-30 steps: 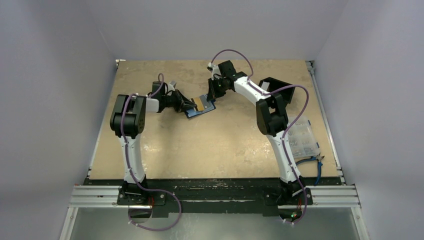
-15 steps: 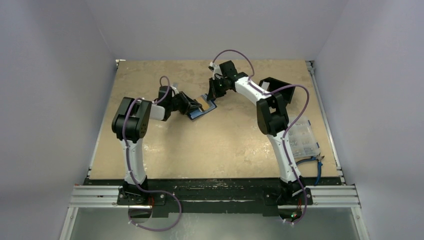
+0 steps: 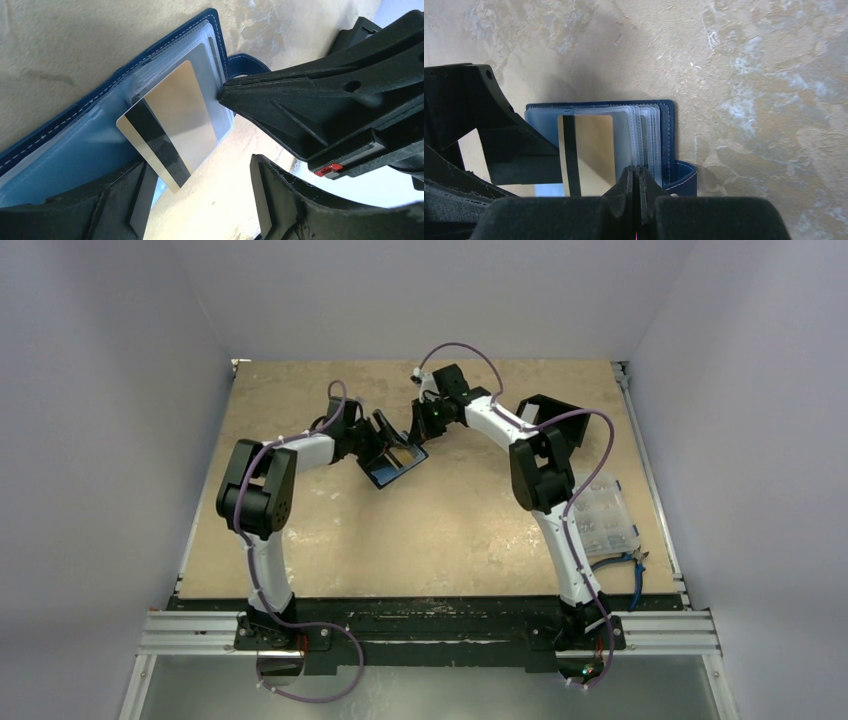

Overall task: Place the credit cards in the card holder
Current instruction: Insert the credit card into the card holder.

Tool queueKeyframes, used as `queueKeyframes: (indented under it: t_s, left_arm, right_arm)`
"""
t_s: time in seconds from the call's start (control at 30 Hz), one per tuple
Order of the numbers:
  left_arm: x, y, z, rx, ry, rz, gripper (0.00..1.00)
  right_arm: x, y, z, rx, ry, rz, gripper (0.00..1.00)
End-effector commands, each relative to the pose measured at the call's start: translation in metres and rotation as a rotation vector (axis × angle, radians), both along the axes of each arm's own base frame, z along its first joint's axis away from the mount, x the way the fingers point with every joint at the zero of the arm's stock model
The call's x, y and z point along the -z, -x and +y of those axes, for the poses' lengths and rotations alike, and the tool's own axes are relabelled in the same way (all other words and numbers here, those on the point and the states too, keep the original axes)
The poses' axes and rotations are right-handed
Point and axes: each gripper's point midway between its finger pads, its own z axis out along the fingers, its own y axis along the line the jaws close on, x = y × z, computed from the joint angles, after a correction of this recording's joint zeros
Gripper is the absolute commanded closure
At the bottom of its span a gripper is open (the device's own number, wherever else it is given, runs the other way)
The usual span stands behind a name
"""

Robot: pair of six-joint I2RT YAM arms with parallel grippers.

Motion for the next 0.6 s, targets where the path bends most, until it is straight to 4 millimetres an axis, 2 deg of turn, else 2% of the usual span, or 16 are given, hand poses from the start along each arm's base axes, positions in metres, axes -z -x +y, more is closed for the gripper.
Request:
queueKeyframes:
  t_s: [0.0, 0.03, 0.07, 0.17, 0.2, 0.23, 0.37, 0.43, 0.57]
  left_arm:
    - [0.008, 0.013, 0.017, -0.036, -0.103, 0.084, 0.28]
    - [0.009, 0.012, 0.017, -0.040, -0.103, 0.090, 0.28]
    - [0.008, 0.011, 0.015, -0.039, -0.096, 0.088, 0.33]
    - [0.005, 0.002, 0.005, -0.040, -0.080, 0.057, 0.61]
    - [0.005, -0.001, 0.003, -0.044, -0.087, 0.048, 0.69]
    - [0.006, -0.004, -0.001, -0.044, -0.093, 0.047, 0.72]
    - [0.006, -0.016, -0.019, -0.041, -0.122, 0.036, 0.69]
    - [0.003, -0.021, -0.019, -0.061, -0.162, 0.007, 0.61]
    - [-0.008, -0.018, -0.011, -0.080, -0.153, -0.035, 0.44]
  right_arm:
    - [0.019, 0.014, -0.004, -0.010, 0.044, 0.059, 1.00]
    - [0.020, 0.015, -0.004, -0.009, 0.046, 0.061, 1.00]
    - [0.021, 0.015, -0.004, -0.008, 0.048, 0.061, 1.00]
    - [0.024, 0.014, -0.006, -0.001, 0.059, 0.064, 1.00]
    - [0.024, 0.014, -0.006, -0.001, 0.058, 0.066, 1.00]
    - [0.024, 0.014, -0.006, -0.002, 0.055, 0.067, 1.00]
    - [0.024, 0.017, -0.002, -0.009, 0.046, 0.075, 1.00]
    - [0.025, 0.018, -0.001, -0.013, 0.044, 0.077, 1.00]
    - [0.019, 0.021, 0.003, -0.031, 0.016, 0.083, 1.00]
